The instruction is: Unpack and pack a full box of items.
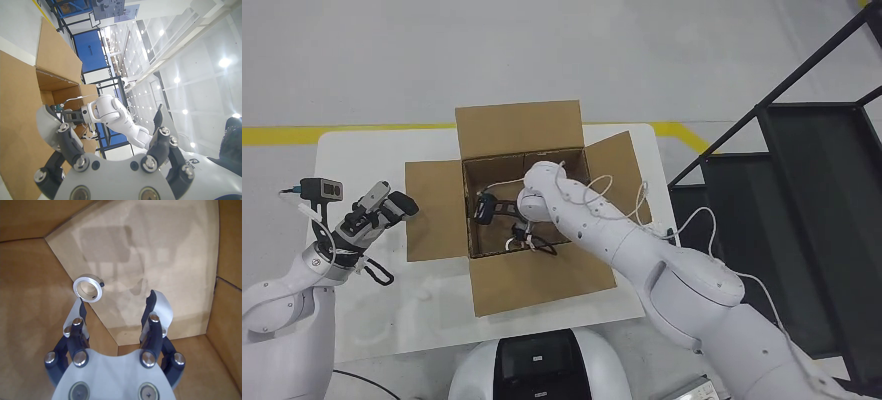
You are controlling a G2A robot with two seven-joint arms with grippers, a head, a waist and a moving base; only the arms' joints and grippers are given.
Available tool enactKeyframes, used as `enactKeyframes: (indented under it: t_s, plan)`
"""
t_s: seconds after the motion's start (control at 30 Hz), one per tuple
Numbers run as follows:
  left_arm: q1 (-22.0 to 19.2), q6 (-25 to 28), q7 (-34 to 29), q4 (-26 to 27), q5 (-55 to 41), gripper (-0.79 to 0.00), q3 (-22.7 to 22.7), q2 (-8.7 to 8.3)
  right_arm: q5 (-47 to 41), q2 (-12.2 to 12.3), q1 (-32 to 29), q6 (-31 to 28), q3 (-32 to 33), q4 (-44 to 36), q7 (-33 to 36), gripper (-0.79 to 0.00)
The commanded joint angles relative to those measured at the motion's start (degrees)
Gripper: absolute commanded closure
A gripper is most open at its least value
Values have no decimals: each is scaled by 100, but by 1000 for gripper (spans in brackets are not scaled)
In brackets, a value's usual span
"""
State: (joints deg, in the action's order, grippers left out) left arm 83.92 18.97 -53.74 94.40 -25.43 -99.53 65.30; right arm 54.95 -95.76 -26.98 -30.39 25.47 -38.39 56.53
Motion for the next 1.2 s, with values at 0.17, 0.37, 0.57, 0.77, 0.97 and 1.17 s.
enactKeyframes:
  t_s: [0.17,0.37,0.57,0.77,0.97,1.17]
  plan:
    - [0,0,0,0,0,-785,0,0,-62,-220,96,-113,-109,442,-68,-539]
    - [0,0,0,0,0,-785,0,0,-111,-390,159,-211,-170,777,-136,-566]
    - [0,0,0,0,0,-785,0,0,-77,-532,192,-302,-234,1099,-235,-437]
    - [0,0,0,0,0,-785,0,0,-89,-643,257,-340,-231,1348,-394,0]
    - [0,0,0,0,0,-785,0,0,-60,-686,316,-344,-197,1569,-566,0]
    - [0,0,0,0,0,-785,0,0,-68,-689,394,-317,-117,1655,-735,0]
